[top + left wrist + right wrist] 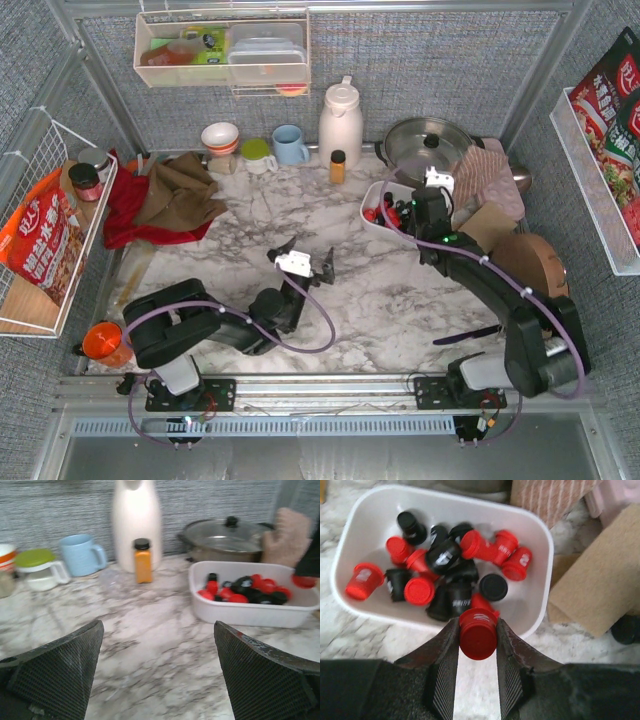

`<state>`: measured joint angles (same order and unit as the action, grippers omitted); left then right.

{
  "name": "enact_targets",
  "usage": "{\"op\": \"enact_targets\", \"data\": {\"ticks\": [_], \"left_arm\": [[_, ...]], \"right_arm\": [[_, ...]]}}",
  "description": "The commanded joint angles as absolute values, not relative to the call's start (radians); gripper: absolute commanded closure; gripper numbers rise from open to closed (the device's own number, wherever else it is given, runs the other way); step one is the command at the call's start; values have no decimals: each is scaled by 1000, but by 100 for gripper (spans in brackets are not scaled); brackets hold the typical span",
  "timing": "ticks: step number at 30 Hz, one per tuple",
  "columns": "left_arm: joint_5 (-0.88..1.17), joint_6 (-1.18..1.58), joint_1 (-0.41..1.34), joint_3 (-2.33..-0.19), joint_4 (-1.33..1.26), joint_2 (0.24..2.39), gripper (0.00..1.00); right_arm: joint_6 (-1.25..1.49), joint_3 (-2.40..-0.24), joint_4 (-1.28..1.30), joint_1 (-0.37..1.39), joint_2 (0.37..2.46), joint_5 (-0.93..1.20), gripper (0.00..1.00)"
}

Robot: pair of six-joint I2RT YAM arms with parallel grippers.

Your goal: Mix the coffee capsules in the storage basket

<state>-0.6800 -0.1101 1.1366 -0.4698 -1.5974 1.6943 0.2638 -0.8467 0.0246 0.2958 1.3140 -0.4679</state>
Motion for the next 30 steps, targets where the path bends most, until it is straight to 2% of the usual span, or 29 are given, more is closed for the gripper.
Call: {"op": "enact_targets", "data": {"ticks": [1,5,9,11,15,16,17,27,29,30], "left_arm": [[-939,-174,1140,-433,-1684,1663,1],[-1145,-238,1140,-426,-1681,1654,1],[-1309,-324,1142,-439,-1681,1666,1],[-1353,-346,1142,-442,-1681,1667,1],[-1369,-331,1143,-413,-1681,1641,0],[-1366,-319,1141,-400,-1681,1626,0],[-1353,-311,1140,-382,-1681,1605,0],[-1214,-289,997,-219,-1614,1275,0],[-1172,-208,947,-178,-1488,1157,0],[-1145,-151,914,-179,-1300,1089,0]], "right_arm": [[216,-892,-107,255,1413,-554,71],[195,-963,-93,223,1533,-562,52],[193,-1028,-55,215,1589,-566,25],[199,-1041,-34,215,1593,-571,18],[226,-1025,-8,215,1527,-547,14],[227,-1010,-22,215,1504,-543,10],[227,-988,-32,215,1482,-539,2],[90,-650,-257,215,1279,-539,1],[104,-564,-305,213,1239,-552,1],[116,-521,-332,211,1225,-553,1]]}}
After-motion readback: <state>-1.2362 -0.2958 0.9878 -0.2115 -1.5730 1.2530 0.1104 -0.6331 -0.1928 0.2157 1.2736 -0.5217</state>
